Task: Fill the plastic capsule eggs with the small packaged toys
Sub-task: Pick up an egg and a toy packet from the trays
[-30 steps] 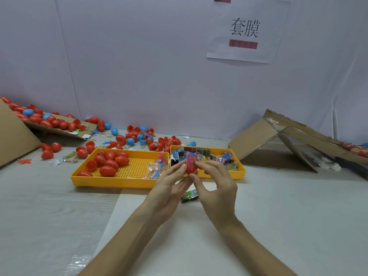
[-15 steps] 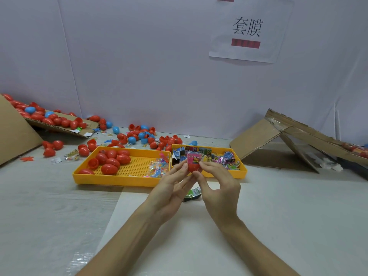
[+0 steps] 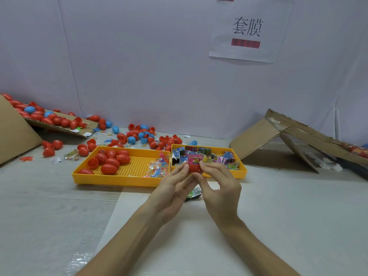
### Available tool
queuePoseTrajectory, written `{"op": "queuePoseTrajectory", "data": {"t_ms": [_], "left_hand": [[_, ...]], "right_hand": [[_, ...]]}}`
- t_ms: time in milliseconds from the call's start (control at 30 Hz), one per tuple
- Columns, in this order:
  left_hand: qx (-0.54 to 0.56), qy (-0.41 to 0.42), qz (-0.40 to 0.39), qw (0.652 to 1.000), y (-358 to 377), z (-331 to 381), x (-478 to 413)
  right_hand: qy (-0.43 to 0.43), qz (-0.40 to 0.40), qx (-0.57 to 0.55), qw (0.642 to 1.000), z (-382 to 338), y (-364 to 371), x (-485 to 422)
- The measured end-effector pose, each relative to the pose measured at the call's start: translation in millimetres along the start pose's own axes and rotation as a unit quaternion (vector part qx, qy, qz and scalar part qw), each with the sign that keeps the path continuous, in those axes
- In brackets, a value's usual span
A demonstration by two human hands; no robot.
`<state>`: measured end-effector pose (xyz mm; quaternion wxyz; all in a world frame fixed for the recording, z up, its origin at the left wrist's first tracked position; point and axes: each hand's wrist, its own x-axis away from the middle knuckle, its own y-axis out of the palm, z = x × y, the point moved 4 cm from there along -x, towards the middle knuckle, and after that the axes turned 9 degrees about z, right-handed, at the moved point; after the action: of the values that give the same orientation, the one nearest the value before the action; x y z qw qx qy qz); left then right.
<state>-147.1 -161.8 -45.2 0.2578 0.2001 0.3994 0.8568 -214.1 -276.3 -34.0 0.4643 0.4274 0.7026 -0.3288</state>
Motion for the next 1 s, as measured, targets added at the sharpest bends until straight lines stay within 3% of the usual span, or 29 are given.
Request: {"op": "queuePoseTrajectory", "data": {"t_ms": [200,367,1000], "left_hand": [[-0.050,0.016,-0.025,0.998,2,3,3],[-0.060,0.010,-0.003,0.998,0,4,1],[-0.082,0.004,-0.008,0.997,-2,0,-1]], "right_hand": [[0.008,-0.013,-0.001,1.000,0,1,-2],[0.018,-0.045,-0.018,0.999,-1,5,-3],[0.040,-0.035,-0.038,0.998,8,4,-3]]}}
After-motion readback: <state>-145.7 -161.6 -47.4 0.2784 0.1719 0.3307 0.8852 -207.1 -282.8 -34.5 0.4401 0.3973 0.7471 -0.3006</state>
